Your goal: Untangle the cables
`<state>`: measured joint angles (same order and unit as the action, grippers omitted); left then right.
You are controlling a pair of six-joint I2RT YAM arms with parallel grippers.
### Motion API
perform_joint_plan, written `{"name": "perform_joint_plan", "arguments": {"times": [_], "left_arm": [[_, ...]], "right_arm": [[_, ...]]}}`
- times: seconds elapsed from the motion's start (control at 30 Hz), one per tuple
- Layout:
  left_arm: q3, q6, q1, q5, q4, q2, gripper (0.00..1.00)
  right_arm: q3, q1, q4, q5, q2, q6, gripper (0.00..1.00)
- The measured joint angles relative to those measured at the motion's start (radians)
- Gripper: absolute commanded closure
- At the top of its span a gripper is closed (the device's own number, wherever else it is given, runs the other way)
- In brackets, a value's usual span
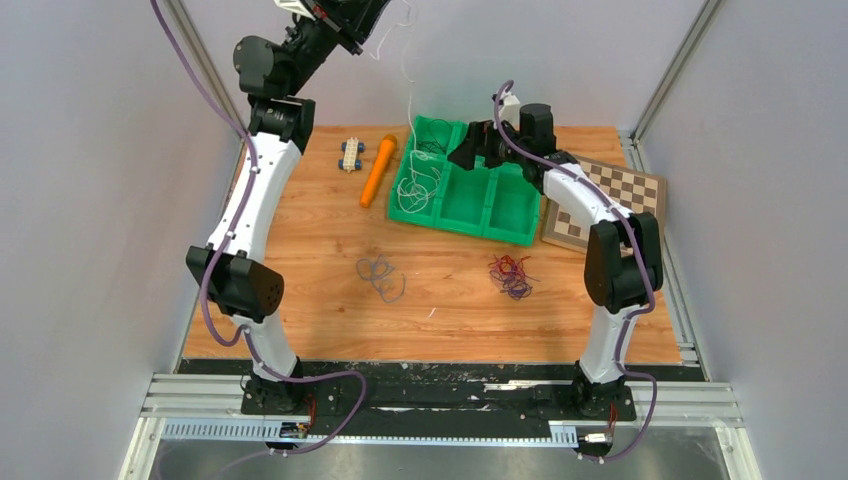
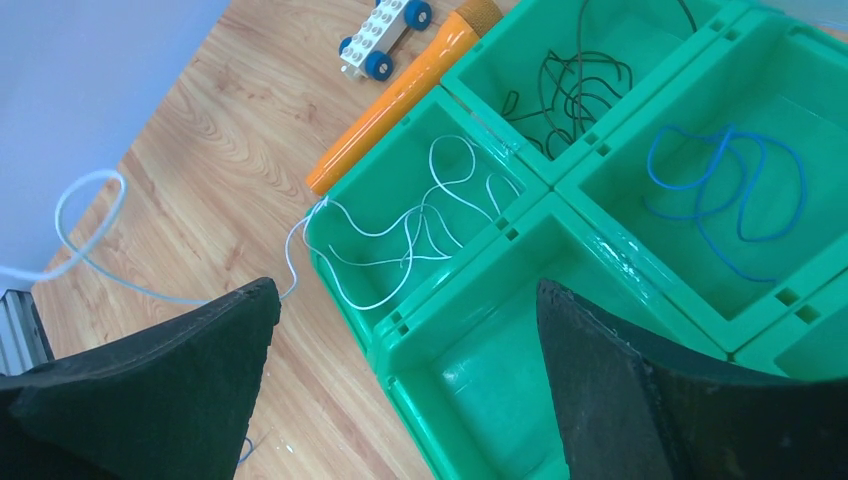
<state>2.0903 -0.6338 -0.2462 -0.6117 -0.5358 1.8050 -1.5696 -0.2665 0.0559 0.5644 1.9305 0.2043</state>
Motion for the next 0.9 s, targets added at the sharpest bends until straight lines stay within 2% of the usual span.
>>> {"name": "perform_joint_plan", "arguments": {"times": [0.27, 0.57, 0.63, 0.77, 0.9], "left_arm": [[-0.038, -0.008, -0.001, 0.015, -0.006, 0.053, 1.00], [-0.294, 0.063, 0.000, 0.030, -0.059, 0.056, 1.00], [-0.330, 0.107, 0.000, 0.039, -0.058, 0.056, 1.00], [-0.377, 0.219, 0.000, 0.090, -0.056, 0.056, 1.00], [-0.419, 0.348, 0.000, 0.176, -0.042, 0.056, 1.00]], "right_arm": [[0.000, 0.036, 0.010, 0.034, 0.000, 0.013, 0.02], [0.000, 0.059, 0.016, 0.086, 0.000, 0.020, 0.04], [0.000, 0.062, 0.016, 0.108, 0.000, 0.020, 0.07], [0.002, 0.065, 0.016, 0.180, 0.000, 0.020, 0.25], [0.006, 0.062, 0.016, 0.248, 0.010, 0.030, 0.35]]}}
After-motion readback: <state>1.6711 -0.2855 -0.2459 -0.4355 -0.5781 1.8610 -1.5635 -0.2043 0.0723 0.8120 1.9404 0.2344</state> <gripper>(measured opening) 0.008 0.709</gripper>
